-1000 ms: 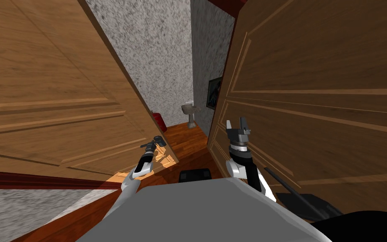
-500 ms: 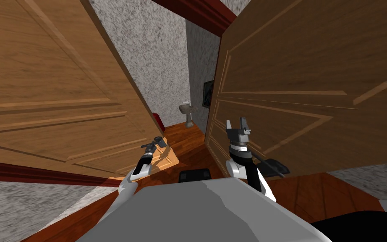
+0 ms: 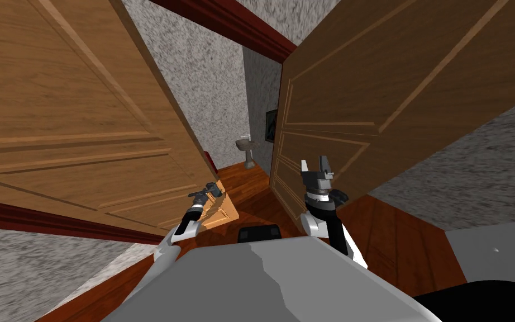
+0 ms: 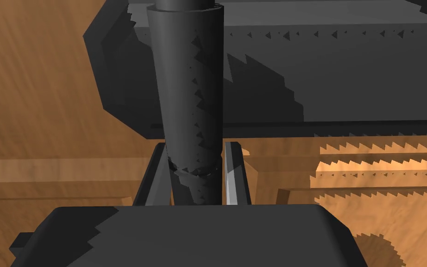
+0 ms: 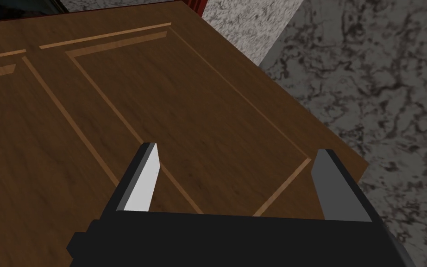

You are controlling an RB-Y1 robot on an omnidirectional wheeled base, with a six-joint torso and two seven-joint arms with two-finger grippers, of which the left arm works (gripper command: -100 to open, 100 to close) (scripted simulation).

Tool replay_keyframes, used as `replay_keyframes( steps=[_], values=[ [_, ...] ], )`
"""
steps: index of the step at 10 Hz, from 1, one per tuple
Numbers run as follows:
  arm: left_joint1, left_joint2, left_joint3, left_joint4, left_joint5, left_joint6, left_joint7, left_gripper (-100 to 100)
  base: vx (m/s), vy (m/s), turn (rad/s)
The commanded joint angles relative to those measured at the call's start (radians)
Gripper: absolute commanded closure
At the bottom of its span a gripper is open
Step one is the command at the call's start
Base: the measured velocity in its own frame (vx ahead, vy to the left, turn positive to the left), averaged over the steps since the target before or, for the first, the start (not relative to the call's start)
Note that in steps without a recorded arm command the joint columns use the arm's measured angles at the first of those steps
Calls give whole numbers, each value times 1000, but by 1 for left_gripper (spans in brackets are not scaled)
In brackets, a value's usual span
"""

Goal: Pull the door open

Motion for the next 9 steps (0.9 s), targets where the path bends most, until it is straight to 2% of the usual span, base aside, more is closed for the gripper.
replay_keyframes(
  steps=[1, 7, 8, 9],
  values=[
    [17, 16, -13, -12, 1, -16, 17, 100, -197, 48, -150],
    [83, 83, -67, -49, 3, -73, 77, 100, -229, 65, -132],
    [74, 75, -66, -44, 2, -66, 71, 100, -99, 11, -34],
    [93, 90, -81, -46, 1, -86, 87, 100, -130, 44, -121]
  ],
)
